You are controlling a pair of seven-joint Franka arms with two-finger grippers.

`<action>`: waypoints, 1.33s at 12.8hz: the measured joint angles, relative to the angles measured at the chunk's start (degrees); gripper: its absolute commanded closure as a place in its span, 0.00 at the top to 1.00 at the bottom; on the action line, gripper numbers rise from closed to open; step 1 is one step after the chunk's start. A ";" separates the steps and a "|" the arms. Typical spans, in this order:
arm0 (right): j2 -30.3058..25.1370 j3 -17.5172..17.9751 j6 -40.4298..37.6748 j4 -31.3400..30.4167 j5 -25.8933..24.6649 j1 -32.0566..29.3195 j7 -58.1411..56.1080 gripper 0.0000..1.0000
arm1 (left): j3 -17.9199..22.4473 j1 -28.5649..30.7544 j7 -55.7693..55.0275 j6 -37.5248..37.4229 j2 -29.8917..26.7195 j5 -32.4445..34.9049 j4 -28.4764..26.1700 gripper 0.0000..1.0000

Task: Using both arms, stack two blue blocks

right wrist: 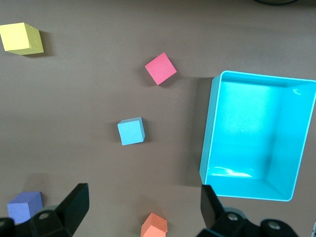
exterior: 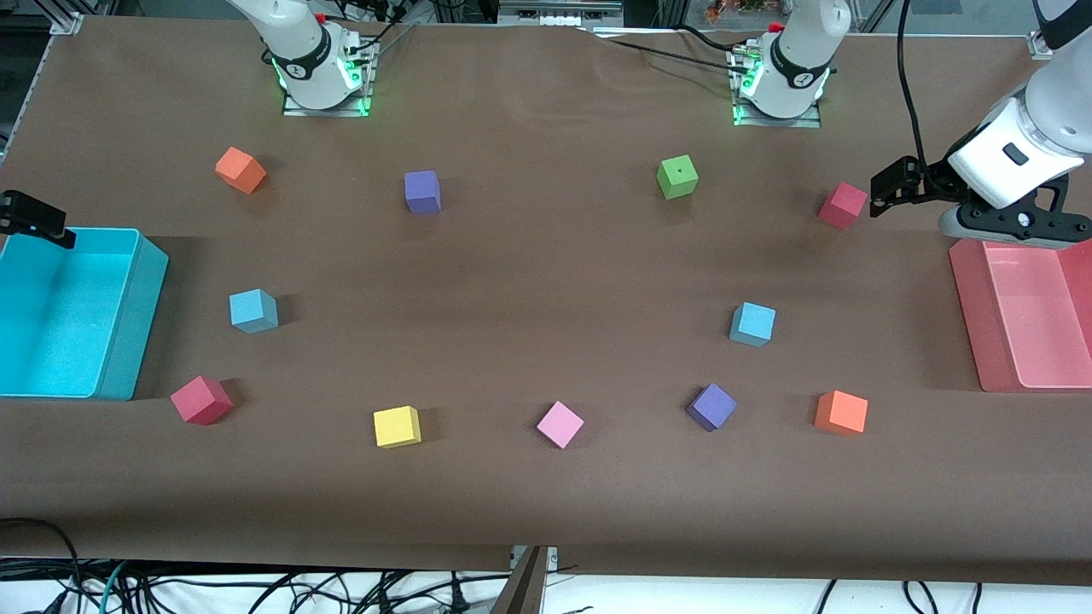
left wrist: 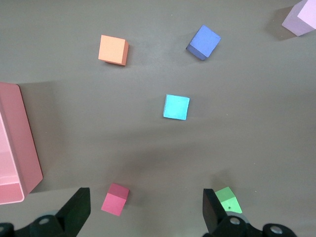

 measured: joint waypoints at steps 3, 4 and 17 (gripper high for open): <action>0.09 0.00 0.00 0.00 -0.06 0.00 0.00 1.00 | -0.08 -0.01 0.00 -0.02 0.00 0.00 0.00 1.00; 0.14 0.00 -0.01 -0.02 -0.06 0.00 0.00 1.00 | -0.09 -0.02 0.00 -0.02 0.00 0.00 0.00 1.00; 10.41 0.89 1.88 -1.47 0.63 -0.07 0.11 1.00 | -0.14 -0.03 0.00 -0.08 0.00 0.00 0.04 1.00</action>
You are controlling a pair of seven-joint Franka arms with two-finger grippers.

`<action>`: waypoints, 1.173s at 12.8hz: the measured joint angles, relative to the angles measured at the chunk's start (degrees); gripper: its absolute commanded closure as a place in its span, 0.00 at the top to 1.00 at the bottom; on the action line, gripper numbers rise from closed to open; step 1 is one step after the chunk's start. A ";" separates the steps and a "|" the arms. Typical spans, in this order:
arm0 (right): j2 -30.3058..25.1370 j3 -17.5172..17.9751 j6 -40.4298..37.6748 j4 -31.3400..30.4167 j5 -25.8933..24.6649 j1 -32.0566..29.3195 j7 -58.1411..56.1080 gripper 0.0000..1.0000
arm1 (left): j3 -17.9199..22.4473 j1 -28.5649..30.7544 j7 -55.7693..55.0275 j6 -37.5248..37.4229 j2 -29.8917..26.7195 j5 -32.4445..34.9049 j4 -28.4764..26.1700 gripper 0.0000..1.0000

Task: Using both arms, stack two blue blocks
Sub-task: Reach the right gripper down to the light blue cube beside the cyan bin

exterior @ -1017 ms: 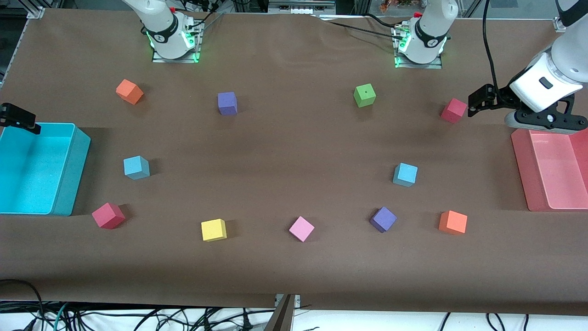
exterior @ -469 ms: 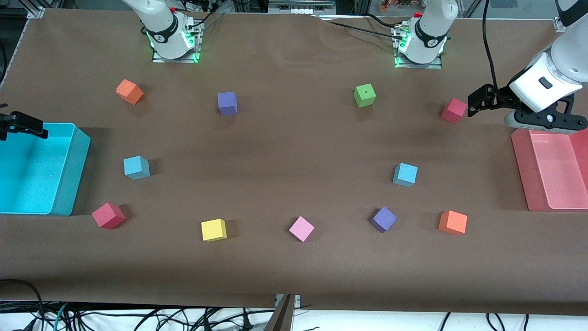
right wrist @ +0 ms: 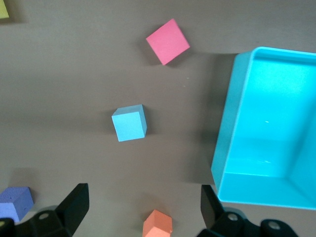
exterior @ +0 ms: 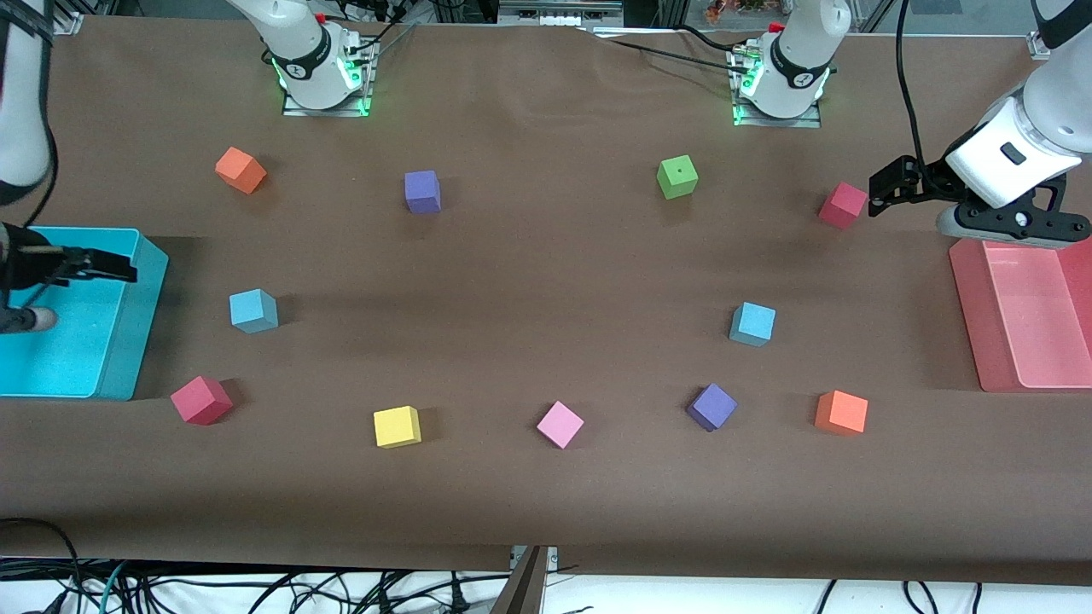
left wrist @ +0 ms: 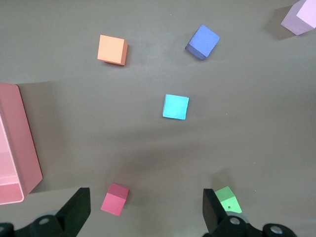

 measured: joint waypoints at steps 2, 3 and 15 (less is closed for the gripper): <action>2.49 0.25 2.59 -1.06 0.06 0.99 0.18 1.00 | 0.00 0.00 0.00 0.00 0.00 0.00 0.02 1.00; 3.41 0.27 4.95 -2.48 0.06 1.40 0.29 1.00 | 0.00 0.00 0.00 -0.01 0.00 0.00 0.03 1.00; 7.04 0.39 30.50 -23.75 0.09 3.66 0.33 1.00 | 0.01 0.00 0.00 -0.02 0.03 0.00 0.03 1.00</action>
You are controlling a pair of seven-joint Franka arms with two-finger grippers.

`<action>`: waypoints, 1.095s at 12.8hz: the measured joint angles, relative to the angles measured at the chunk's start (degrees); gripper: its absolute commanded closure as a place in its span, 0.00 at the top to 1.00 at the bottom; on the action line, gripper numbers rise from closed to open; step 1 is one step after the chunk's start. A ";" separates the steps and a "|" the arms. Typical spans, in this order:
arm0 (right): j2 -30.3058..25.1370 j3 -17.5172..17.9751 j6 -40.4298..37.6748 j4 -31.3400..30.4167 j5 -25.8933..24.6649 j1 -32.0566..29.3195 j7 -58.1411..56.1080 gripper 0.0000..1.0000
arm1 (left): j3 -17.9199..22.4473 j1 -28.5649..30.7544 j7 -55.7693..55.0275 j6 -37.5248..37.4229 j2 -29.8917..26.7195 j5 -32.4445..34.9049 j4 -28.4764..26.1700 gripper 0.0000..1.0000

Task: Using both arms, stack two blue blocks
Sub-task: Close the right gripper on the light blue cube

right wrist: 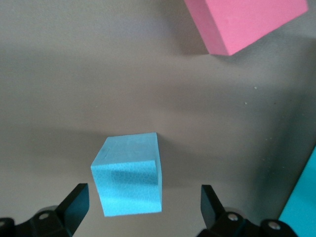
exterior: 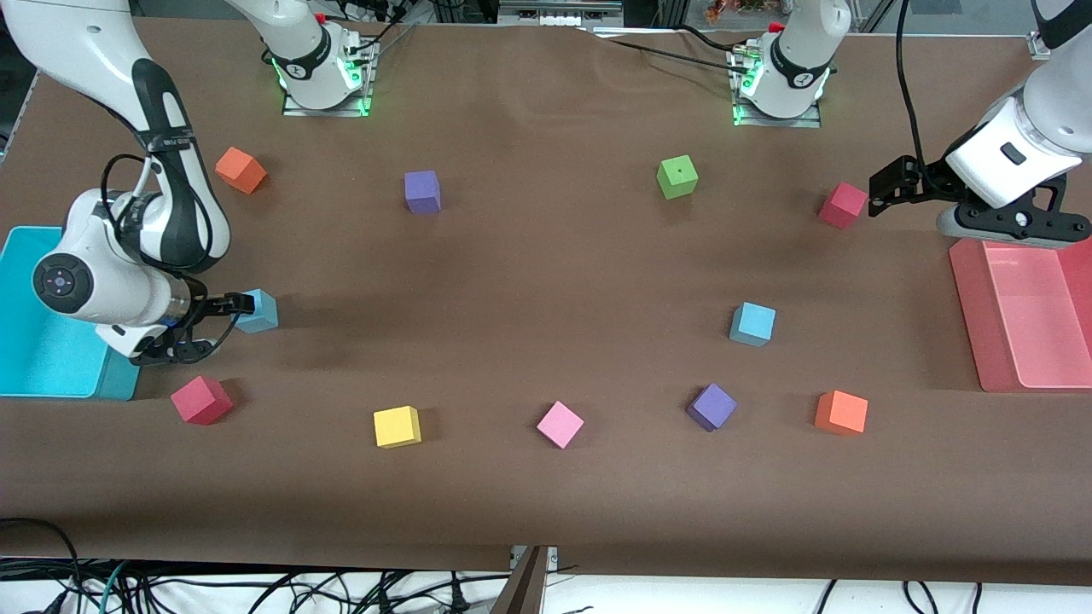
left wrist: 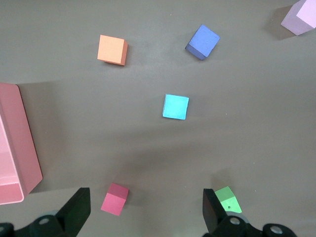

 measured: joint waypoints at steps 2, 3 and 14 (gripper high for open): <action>0.59 0.02 2.30 -1.39 0.00 0.67 0.00 1.00 | 0.00 0.00 0.00 0.00 0.00 0.00 0.00 1.00; 0.71 0.02 3.75 -2.36 0.00 1.02 -0.11 1.00 | 0.00 0.00 0.00 0.00 0.00 0.00 0.00 1.00; 2.35 0.03 10.44 -5.40 0.00 1.38 -4.80 0.38 | 0.00 0.00 0.00 0.00 0.01 0.00 0.00 1.00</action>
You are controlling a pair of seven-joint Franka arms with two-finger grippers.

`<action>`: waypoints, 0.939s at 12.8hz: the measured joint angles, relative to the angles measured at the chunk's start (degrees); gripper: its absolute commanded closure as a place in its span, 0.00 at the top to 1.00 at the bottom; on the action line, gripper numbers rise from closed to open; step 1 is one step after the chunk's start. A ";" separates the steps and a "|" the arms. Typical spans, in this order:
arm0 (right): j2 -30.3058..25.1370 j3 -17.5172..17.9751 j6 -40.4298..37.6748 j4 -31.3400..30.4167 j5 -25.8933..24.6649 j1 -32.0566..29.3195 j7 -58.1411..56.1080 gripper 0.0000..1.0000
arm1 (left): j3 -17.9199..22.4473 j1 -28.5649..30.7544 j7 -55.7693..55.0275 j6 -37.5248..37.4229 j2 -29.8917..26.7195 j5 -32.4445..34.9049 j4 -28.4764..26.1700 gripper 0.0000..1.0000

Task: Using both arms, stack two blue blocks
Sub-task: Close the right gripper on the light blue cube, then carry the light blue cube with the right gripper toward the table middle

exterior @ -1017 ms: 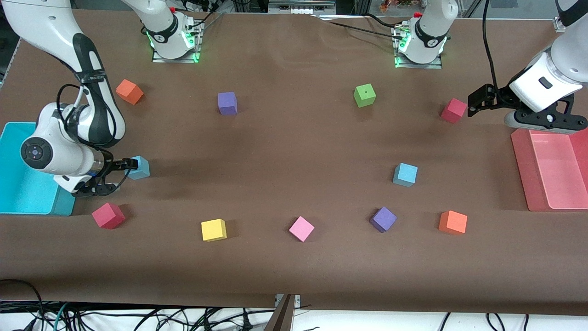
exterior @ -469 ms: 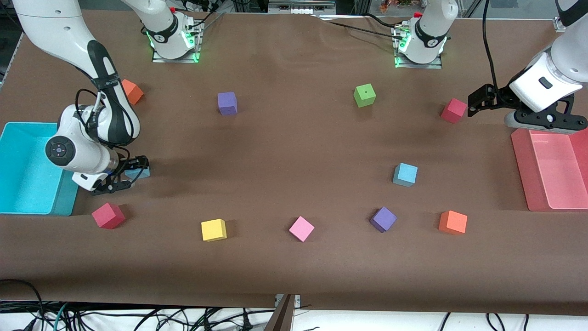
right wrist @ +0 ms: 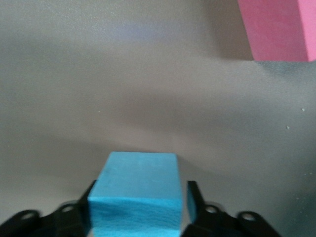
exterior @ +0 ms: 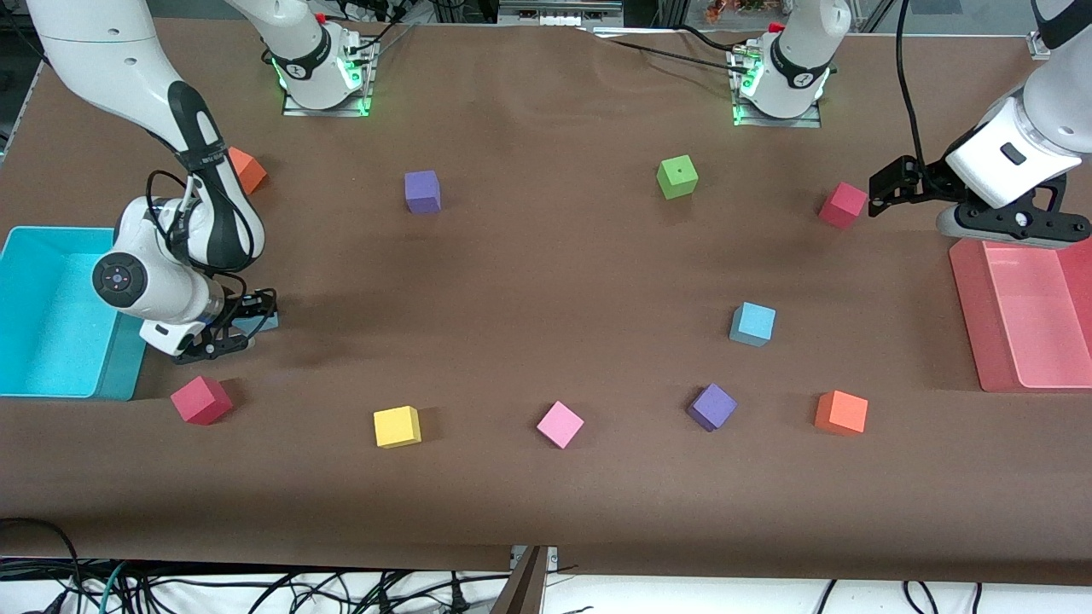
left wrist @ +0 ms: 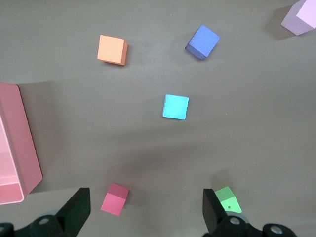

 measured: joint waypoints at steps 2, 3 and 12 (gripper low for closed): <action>-0.14 0.01 0.10 0.23 0.00 0.01 0.00 0.38 | -0.05 -0.07 0.00 0.00 0.01 0.00 0.00 1.00; -0.24 0.20 0.10 0.53 0.00 0.02 0.00 0.38 | -0.10 -0.10 0.00 0.00 0.01 0.00 0.00 1.00; -0.83 9.52 -11.90 14.05 0.28 7.14 21.04 0.38 | -0.19 -0.12 0.00 0.00 0.06 0.00 0.00 1.00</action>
